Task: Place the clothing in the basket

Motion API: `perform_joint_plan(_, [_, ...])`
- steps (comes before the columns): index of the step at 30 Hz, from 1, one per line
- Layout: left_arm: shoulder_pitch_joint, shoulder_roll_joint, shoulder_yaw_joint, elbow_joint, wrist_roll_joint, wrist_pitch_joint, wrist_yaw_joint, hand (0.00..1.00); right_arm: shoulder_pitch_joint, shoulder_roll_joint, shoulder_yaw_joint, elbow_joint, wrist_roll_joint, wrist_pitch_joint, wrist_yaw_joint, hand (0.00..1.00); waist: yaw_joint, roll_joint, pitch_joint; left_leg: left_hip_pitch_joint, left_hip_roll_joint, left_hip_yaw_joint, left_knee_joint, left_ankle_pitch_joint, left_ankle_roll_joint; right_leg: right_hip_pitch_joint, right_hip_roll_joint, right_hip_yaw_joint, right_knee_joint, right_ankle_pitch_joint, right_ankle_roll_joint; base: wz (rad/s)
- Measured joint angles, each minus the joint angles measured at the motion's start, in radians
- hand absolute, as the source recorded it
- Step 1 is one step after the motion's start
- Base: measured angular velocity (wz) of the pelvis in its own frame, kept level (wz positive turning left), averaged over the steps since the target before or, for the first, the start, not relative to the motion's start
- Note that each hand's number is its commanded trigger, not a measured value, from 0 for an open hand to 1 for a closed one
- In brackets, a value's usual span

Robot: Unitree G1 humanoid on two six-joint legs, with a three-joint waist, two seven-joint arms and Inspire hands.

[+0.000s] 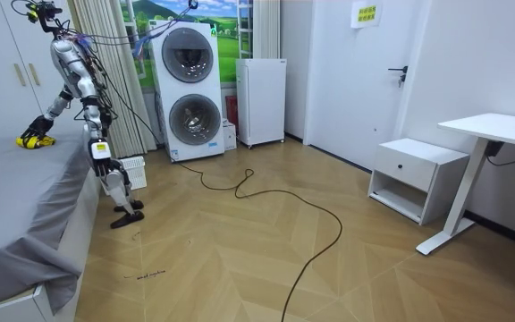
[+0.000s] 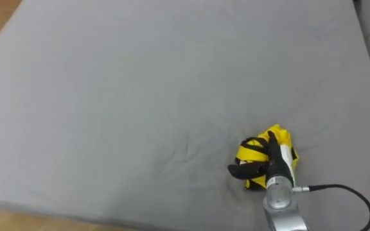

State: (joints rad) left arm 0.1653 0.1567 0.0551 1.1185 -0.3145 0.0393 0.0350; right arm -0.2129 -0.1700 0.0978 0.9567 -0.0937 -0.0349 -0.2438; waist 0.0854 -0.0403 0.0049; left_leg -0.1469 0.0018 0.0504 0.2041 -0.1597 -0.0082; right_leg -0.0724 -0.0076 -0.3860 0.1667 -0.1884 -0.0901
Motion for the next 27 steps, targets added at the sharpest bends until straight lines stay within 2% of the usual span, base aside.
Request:
perform_joint_plan(1, [0.0,0.0,0.0,0.0,0.001,0.0,0.002,0.0,-0.003,0.0,0.0,0.014,-0.011,0.0,0.0,1.0,-0.001,0.001,-0.0004,0.0,-0.001,0.0,0.001,0.0,0.0,0.002,-0.001,-0.001,0.0,-0.001,0.001,0.16])
perform_joint_plan(4, [0.001,0.0,-0.008,0.001,0.002,0.006,0.01,0.0,-0.003,-0.008,-0.001,0.053,-0.062,-0.001,-0.008,1.0,0.001,0.001,-0.0042,0.0,-0.006,-0.003,0.002,0.002,0.003,0.01,-0.003,-0.008,-0.007,-0.004,0.006,0.13])
perform_joint_plan(9, [0.004,0.001,-0.009,0.001,0.025,0.025,0.022,0.0,0.024,-0.053,-0.004,0.087,-0.095,-0.001,-0.04,1.0,0.014,0.003,-0.0079,0.015,-0.013,-0.001,0.002,0.003,0.006,0.029,-0.007,0.002,-0.016,-0.006,0.014,0.07])
perform_joint_plan(12, [0.003,0.005,-0.013,0.001,0.039,0.025,0.021,0.0,0.037,-0.066,-0.014,0.099,-0.108,-0.001,-0.044,1.0,0.014,0.006,-0.0094,0.019,-0.015,0.0,0.002,0.003,0.006,0.035,-0.009,0.001,-0.017,-0.008,0.017,0.0])
perform_joint_plan(17, [0.002,0.011,-0.019,0.001,0.046,0.025,0.023,0.0,0.042,-0.07,-0.025,0.128,-0.085,0.003,-0.051,1.0,0.003,0.011,-0.009,0.032,-0.015,0.001,-0.01,0.003,0.006,0.042,-0.008,0.001,-0.017,-0.009,0.018,0.0])
perform_joint_plan(20, [0.003,0.012,-0.019,0.0,0.048,0.025,0.024,0.0,0.053,-0.069,-0.043,0.128,-0.055,0.003,-0.051,1.0,0.001,0.018,-0.0027,0.055,-0.017,0.001,-0.018,0.003,0.006,0.063,-0.009,0.005,-0.021,-0.011,0.022,-0.01])
perform_joint_plan(25, [-0.009,0.01,-0.019,-0.008,0.048,0.025,0.036,0.0,0.055,-0.068,-0.043,0.106,-0.009,0.016,-0.028,1.0,0.002,-0.001,-0.0041,0.071,-0.017,0.008,-0.019,0.003,0.006,0.079,-0.008,0.022,-0.032,-0.012,0.022,-0.06])
perform_joint_plan(27, [-0.012,0.011,-0.019,-0.023,0.044,0.025,0.043,0.0,0.068,-0.067,-0.043,0.071,-0.001,0.031,-0.011,1.0,0.0,-0.013,-0.0023,0.081,-0.016,0.028,-0.021,0.003,0.006,0.082,-0.008,0.037,-0.03,-0.012,0.022,-0.18])
